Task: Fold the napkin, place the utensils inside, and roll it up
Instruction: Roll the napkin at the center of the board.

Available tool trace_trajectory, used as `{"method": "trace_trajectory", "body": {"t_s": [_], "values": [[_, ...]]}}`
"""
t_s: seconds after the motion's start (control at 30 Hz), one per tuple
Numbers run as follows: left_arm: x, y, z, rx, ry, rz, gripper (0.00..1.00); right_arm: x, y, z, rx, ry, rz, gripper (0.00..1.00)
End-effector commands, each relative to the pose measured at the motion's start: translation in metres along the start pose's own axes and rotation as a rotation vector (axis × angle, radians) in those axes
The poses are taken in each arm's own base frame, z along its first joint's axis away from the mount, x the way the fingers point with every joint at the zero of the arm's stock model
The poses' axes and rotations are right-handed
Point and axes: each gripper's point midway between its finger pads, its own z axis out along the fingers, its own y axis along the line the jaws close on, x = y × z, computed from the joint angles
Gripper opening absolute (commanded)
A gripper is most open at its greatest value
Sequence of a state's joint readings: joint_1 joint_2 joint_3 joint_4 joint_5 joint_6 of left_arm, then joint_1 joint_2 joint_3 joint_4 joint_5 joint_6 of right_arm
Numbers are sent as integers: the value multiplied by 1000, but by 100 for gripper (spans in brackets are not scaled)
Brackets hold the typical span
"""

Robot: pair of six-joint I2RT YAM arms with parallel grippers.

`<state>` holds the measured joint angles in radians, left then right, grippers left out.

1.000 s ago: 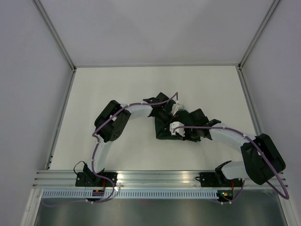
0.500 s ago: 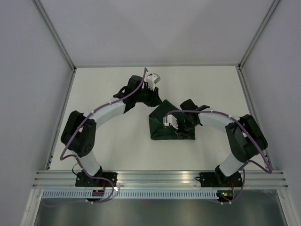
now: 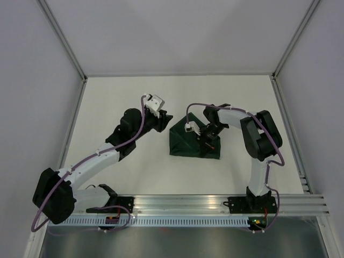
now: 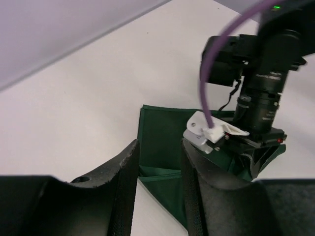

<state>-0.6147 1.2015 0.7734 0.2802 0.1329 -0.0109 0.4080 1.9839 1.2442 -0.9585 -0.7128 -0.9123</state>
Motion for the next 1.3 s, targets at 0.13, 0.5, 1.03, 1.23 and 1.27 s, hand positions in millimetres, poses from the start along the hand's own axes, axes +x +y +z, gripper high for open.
{"method": "trace_trajectory", "body": {"t_s": [0.13, 0.5, 1.03, 1.23, 1.27], "values": [[6, -74, 1, 156, -3, 463, 45, 42, -27, 23, -45, 120, 55, 2], [127, -143, 23, 418, 231, 733, 47, 46, -35, 24, -49, 117, 87, 2], [183, -164, 50, 530, 300, 790, 55, 49, -42, 22, -49, 116, 114, 1], [199, -161, 52, 555, 354, 739, 52, 47, -44, 21, -48, 106, 114, 1], [204, -161, 52, 562, 368, 727, 50, 47, -44, 21, -48, 106, 113, 1]]}}
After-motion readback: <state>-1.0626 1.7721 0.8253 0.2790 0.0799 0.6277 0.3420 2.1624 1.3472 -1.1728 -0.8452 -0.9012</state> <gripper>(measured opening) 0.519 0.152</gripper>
